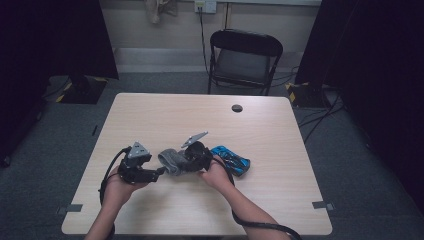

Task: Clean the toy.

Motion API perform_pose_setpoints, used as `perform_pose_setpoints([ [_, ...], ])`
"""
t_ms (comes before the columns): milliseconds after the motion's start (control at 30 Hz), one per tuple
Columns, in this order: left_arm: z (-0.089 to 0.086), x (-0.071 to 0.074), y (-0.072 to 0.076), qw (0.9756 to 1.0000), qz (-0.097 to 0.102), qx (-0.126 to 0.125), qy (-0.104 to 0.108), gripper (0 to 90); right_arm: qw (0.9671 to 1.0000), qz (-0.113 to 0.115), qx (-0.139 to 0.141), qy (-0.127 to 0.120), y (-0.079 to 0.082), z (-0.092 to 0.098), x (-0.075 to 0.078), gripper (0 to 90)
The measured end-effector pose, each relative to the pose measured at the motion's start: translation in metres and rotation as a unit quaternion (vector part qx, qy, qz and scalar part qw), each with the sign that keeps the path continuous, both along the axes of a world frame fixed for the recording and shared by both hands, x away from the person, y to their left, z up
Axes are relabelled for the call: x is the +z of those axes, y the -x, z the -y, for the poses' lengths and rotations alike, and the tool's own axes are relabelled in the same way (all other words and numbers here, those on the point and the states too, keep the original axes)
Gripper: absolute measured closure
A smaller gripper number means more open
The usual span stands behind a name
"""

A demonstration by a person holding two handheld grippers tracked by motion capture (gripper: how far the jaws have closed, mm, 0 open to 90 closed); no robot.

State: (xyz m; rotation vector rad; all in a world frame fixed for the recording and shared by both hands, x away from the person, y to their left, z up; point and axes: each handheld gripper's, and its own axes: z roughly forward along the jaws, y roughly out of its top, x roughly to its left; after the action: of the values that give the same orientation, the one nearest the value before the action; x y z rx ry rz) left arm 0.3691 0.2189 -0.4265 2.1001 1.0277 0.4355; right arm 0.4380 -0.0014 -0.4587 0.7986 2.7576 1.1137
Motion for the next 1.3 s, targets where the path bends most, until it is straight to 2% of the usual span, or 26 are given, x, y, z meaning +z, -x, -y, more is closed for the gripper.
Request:
perform_pose_setpoints([
  [100,-0.001,0.001,0.000,1.0000,0.002,0.001,0.007,28.3,0.9999,-0.001,0.010,0.004,0.005,-0.004,-0.006,64.6],
  [167,-0.002,0.000,0.000,1.0000,0.001,0.003,0.007,28.3,0.9999,-0.007,0.013,0.006,0.006,-0.005,-0.010,60.0],
  [267,-0.002,0.000,-0.002,1.0000,0.000,0.000,0.004,28.3,0.9999,-0.008,0.014,0.001,0.006,-0.004,-0.011,46.0],
  [333,-0.001,-0.001,-0.002,1.0000,-0.002,0.002,0.007,28.3,0.9999,-0.006,0.013,-0.002,0.006,-0.002,-0.009,42.8],
  [467,0.003,-0.001,-0.002,1.0000,0.001,-0.004,0.004,28.3,0.9998,0.006,0.014,-0.009,0.007,0.006,-0.002,30.7],
  [600,0.007,-0.002,-0.003,0.9999,-0.001,-0.010,0.003,28.4,0.9997,0.017,0.010,-0.012,0.007,0.019,0.010,22.6],
  [700,0.010,-0.004,-0.003,0.9999,-0.003,-0.011,0.001,28.7,0.9994,0.029,-0.009,-0.015,0.004,0.037,0.016,20.9],
  [800,0.012,-0.005,-0.003,0.9999,-0.006,-0.013,-0.003,28.7,0.9988,0.025,-0.042,-0.009,-0.004,0.062,0.019,18.8],
  [967,0.015,-0.005,-0.004,0.9998,-0.005,-0.020,-0.004,28.7,0.9962,0.031,-0.079,0.017,-0.014,0.096,0.015,15.5],
  [1067,0.017,-0.007,-0.005,0.9998,-0.007,-0.020,-0.005,28.7,0.9939,0.034,-0.102,0.025,-0.021,0.114,0.009,14.8],
  [1167,0.018,-0.007,-0.005,0.9997,-0.007,-0.021,-0.008,28.7,0.9921,0.023,-0.121,0.023,-0.027,0.125,0.002,14.4],
  [1300,0.017,-0.007,-0.006,0.9997,-0.008,-0.023,-0.005,28.8,0.9925,0.015,-0.117,0.031,-0.029,0.127,-0.008,14.4],
])
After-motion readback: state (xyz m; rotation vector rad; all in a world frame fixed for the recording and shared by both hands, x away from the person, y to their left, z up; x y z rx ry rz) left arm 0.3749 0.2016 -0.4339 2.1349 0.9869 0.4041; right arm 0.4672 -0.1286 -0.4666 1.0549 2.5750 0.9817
